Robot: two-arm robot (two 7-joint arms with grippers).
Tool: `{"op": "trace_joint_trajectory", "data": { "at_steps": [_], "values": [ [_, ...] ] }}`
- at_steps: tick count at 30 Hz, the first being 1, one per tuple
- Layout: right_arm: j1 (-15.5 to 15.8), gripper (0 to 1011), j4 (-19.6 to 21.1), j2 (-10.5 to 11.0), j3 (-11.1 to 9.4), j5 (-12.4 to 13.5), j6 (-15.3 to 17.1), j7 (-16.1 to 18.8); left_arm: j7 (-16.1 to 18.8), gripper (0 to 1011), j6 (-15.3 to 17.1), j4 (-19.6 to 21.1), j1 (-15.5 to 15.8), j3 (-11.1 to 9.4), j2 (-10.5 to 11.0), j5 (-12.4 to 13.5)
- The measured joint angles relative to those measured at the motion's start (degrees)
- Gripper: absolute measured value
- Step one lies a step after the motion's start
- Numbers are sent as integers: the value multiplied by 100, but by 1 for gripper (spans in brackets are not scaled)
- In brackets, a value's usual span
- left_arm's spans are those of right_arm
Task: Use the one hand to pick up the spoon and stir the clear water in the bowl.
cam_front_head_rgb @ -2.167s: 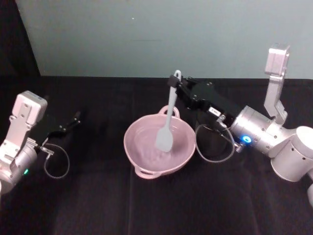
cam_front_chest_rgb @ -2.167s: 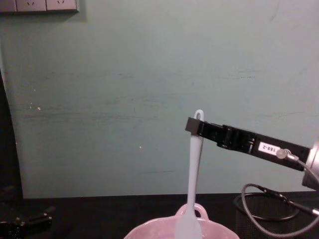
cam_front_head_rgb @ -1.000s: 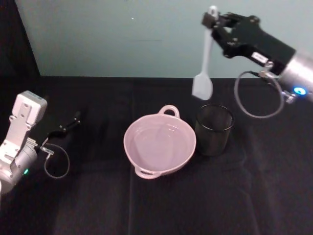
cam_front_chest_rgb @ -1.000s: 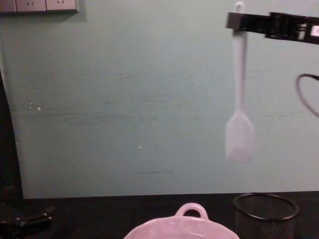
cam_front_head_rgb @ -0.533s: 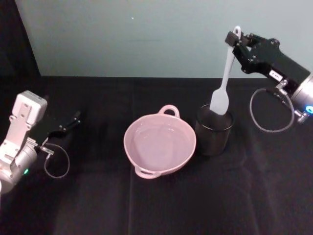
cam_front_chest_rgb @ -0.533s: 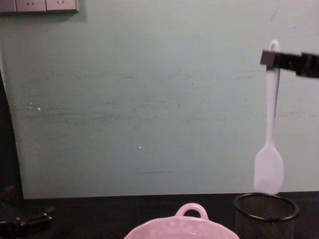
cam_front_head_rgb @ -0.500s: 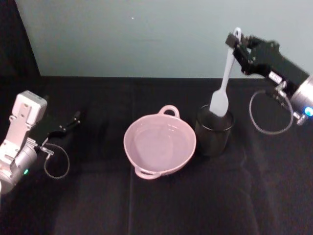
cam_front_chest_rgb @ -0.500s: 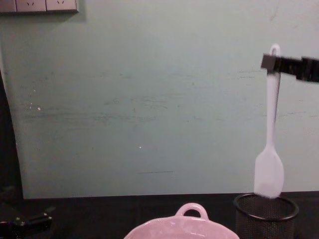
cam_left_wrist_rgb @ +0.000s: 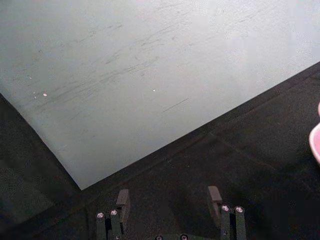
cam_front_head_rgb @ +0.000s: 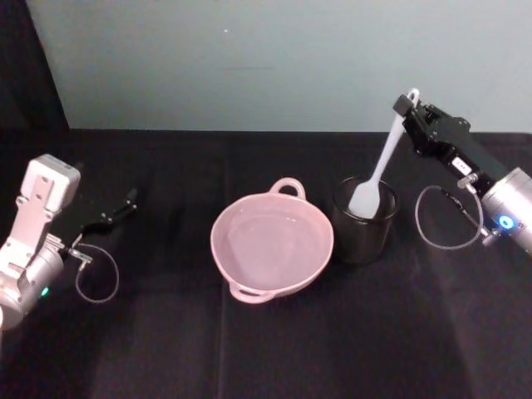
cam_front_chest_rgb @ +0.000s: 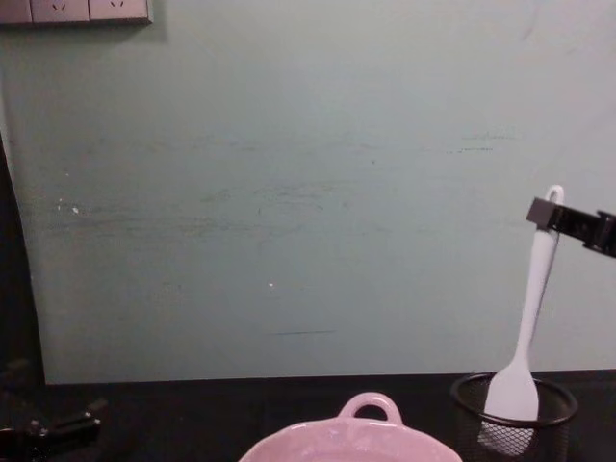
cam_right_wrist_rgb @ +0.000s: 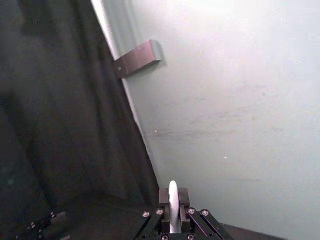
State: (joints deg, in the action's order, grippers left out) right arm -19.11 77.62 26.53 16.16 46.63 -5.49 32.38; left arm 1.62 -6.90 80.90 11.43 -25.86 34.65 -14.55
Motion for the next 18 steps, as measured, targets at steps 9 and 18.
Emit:
{"op": "trace_joint_trajectory", "data": {
  "at_steps": [9, 18],
  "values": [
    [44, 109, -581, -273, -141, 335, -106, 186, 0, 1011, 0, 0, 0, 0, 0, 0],
    [7, 109, -926, -474, -200, 563, -100, 310, 0, 1011, 0, 0, 0, 0, 0, 0]
  ]
}}
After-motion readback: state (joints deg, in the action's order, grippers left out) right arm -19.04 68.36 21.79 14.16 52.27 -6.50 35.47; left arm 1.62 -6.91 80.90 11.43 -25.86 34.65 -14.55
